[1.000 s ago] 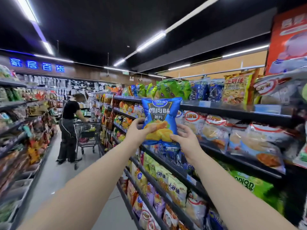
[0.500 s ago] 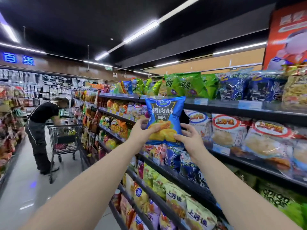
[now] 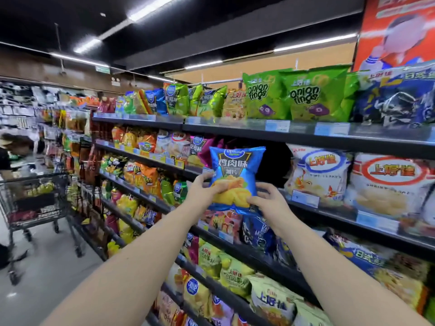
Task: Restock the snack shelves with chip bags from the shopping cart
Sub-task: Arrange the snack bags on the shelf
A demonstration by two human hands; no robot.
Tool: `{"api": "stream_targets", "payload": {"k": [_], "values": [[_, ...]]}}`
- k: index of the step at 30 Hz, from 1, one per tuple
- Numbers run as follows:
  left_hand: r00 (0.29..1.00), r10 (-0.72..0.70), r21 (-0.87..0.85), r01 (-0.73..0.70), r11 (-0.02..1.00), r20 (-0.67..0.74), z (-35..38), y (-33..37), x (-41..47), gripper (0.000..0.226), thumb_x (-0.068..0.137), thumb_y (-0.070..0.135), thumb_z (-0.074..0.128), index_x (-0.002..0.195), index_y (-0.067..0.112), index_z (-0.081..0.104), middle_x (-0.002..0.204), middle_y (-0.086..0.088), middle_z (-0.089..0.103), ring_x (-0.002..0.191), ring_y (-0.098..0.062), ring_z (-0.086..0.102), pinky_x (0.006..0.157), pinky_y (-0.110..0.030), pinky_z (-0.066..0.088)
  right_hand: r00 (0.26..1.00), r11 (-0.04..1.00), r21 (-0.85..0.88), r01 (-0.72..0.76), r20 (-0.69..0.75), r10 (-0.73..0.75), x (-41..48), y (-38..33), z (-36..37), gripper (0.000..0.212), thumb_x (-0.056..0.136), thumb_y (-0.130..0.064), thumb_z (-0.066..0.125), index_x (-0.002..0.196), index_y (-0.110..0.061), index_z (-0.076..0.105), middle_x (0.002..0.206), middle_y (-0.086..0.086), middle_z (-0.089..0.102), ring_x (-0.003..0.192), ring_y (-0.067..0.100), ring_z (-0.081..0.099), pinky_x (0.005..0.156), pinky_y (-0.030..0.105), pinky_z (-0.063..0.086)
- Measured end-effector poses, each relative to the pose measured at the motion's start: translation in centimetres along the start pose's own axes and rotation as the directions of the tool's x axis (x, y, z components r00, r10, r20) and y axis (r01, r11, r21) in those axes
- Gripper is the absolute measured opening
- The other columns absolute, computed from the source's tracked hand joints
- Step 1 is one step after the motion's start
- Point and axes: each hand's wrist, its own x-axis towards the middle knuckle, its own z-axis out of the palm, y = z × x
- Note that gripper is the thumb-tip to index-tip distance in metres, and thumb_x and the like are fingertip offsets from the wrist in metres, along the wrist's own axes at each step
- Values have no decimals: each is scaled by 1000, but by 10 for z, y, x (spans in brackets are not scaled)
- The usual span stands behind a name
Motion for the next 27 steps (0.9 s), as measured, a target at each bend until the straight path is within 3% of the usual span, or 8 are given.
{"api": "stream_targets", "payload": {"k": [3, 6, 12, 16, 20, 23, 25, 27], "values": [[999, 13, 3, -13, 1000, 33, 5, -14, 51, 50, 82, 41, 75, 123, 32, 48, 119, 0, 53, 100, -15, 59, 72, -28, 50, 999, 999, -44, 10, -33, -11, 47, 6, 2, 39, 83, -7, 72, 114, -22, 53, 105, 3, 66, 93, 21, 67, 82, 40, 56], [999, 13, 15, -14, 1000, 49, 16, -26, 105, 56, 80, 45, 76, 126, 24, 52, 119, -3, 59, 98, -17, 64, 83, -35, 55, 997, 987, -158, 33, -63, -43, 95, 10, 2, 39, 86, -17, 71, 117, -24, 49, 97, -6, 58, 84, 8, 60, 63, 23, 47], [991, 106, 112, -115, 987, 86, 44, -18, 208, 54, 85, 45, 70, 129, 19, 52, 111, 0, 60, 89, -11, 59, 67, -19, 46, 981, 969, -249, 8, -185, -56, 193, 6, -4, 43, 84, -25, 72, 122, -18, 53, 102, 5, 62, 85, 17, 62, 63, 24, 45], [984, 62, 115, -82, 990, 168, 56, -29, 269, 49, 83, 44, 73, 122, 20, 54, 107, -1, 65, 81, -8, 61, 60, -17, 45, 976, 965, -253, -64, -219, 7, 240, 12, -10, 39, 83, -23, 73, 116, -19, 52, 94, 1, 62, 75, 12, 59, 59, 25, 41], [949, 15, 150, -66, 987, 316, 60, -44, 314, 37, 88, 30, 71, 118, 20, 51, 92, -3, 61, 71, -12, 54, 53, -15, 41, 957, 951, -257, -172, -273, 99, 278, 25, -14, 48, 74, -17, 79, 116, -10, 57, 95, 10, 67, 77, 20, 62, 66, 31, 46], [910, -11, 175, -68, 982, 415, 65, -56, 340, 46, 88, 21, 72, 125, 20, 45, 97, -11, 61, 75, -13, 54, 44, -12, 38, 938, 927, -254, -278, -278, 205, 298, 25, -12, 43, 78, -14, 78, 112, 0, 56, 107, 13, 65, 97, 24, 62, 85, 39, 50], [899, 8, 197, -104, 975, 438, 69, -63, 357, 54, 86, 16, 75, 131, 15, 45, 98, -11, 61, 79, -16, 56, 46, -16, 41, 926, 902, -271, -335, -271, 263, 311, 25, -10, 60, 80, -22, 78, 129, -2, 50, 123, 9, 56, 124, 26, 50, 97, 41, 44], [891, 19, 224, -134, 965, 453, 73, -71, 373, 54, 83, 17, 77, 128, 15, 48, 104, -9, 64, 84, -19, 58, 55, -23, 45, 914, 886, -267, -380, -260, 313, 328, 28, -8, 72, 79, -27, 79, 139, -5, 45, 143, 8, 46, 138, 27, 35, 104, 44, 38]]}}
